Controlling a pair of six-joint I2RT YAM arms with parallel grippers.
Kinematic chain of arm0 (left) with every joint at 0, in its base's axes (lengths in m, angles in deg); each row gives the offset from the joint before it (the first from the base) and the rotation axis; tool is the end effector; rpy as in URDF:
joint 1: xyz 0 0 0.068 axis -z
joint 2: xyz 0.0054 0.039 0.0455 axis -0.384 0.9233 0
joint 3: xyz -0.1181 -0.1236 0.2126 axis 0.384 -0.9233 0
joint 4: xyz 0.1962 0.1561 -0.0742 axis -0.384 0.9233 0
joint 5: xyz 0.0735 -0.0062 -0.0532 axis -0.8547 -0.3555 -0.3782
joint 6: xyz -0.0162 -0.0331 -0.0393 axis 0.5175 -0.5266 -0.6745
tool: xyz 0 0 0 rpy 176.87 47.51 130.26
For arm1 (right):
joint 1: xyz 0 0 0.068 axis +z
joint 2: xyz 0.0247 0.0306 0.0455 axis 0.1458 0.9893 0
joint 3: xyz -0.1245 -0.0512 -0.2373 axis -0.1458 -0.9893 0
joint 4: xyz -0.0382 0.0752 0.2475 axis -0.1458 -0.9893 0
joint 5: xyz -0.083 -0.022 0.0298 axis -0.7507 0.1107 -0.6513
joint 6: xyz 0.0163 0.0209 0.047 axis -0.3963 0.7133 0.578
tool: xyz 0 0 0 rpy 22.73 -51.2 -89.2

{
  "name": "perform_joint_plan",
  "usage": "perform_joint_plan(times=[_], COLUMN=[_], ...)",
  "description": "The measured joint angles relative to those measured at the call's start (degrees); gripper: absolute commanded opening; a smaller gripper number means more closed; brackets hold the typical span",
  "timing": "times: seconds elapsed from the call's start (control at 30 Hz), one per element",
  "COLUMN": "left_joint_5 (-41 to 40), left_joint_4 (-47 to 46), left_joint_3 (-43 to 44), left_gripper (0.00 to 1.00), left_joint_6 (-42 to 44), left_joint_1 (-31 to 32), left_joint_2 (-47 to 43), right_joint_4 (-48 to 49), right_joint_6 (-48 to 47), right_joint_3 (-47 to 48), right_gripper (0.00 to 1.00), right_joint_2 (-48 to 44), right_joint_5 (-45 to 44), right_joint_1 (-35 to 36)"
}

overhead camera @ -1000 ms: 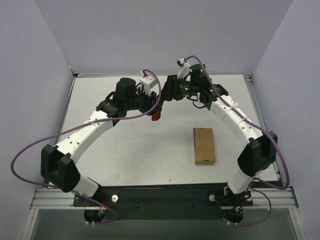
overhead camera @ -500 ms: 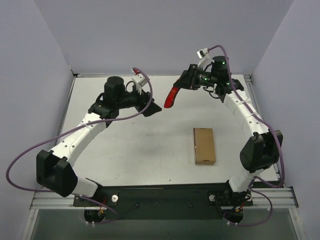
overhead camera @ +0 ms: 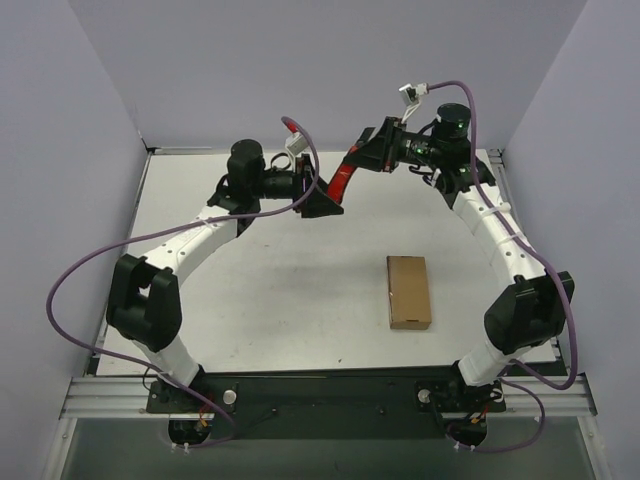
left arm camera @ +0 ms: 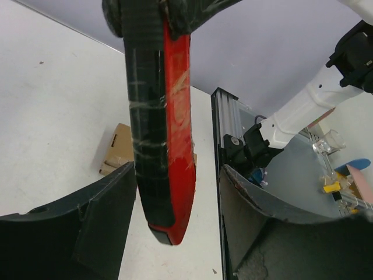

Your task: Unpack the express box

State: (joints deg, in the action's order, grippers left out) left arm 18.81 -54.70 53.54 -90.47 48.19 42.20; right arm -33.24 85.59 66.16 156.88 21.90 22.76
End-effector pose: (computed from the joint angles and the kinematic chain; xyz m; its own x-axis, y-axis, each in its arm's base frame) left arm 0.3367 -0.1962 0.3481 -0.4995 -0.0082 -0.8663 0.8654 0.0425 -0.4993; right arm 0.3518 0.1227 0.4333 -0.4060 0.1453 -0.9023 -0.8850 0.1835 0.4278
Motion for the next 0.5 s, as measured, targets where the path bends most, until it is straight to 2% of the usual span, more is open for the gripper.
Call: perform_joint_plan(times=[0.07, 0.13, 0.17, 0.2, 0.23, 0.3, 0.33, 0.43, 0.5], left_joint_5=[0.74, 1.33, 1.42, 1.49, 1.70, 4.13, 4.81, 4.63, 4.44], left_joint_4=[-0.98, -1.99, -2.23, -2.32, -2.05, -2.16, -1.97, 1.25, 8.26], left_joint_3=[0.85, 1.14, 1.38, 1.49, 1.51, 1.73, 1.97, 2.67, 3.23], left_gripper=[0.59, 0.38, 0.27, 0.00, 0.00, 0.00, 0.00, 0.00, 0.00], left_joint_6=[-1.22, -2.23, -2.58, -2.78, -3.48, -3.98, -3.69, 0.70, 6.05], left_joint_1=[0.42, 0.83, 0.96, 1.01, 0.98, 0.81, 0.79, 0.61, -0.20], left_joint_2=[0.96, 1.20, 1.27, 1.38, 1.53, 1.86, 1.84, 1.66, 1.09], right_joint_4=[0.35, 0.63, 0.92, 1.11, 1.53, 2.32, 2.23, -0.17, -3.54], right_joint_6=[0.37, 0.63, 0.94, 1.60, 1.49, 0.26, 0.02, -1.84, -5.25], right_joint_3=[-0.02, -0.17, -0.55, -0.90, -1.20, -1.97, -2.16, -2.14, -1.53], right_gripper=[0.00, 0.00, 0.00, 0.02, 0.17, 0.34, 0.53, 0.66, 0.67], right_joint_2=[0.00, 0.00, -0.13, -0.37, -0.72, -1.60, -1.92, -2.60, -2.69], right_joint_5=[0.17, 0.22, 0.33, 1.05, 1.77, 2.56, 2.80, 2.25, 2.58], right_joint_1=[0.37, 0.85, 1.03, 1.11, 1.25, 1.44, 1.27, -0.09, -2.91])
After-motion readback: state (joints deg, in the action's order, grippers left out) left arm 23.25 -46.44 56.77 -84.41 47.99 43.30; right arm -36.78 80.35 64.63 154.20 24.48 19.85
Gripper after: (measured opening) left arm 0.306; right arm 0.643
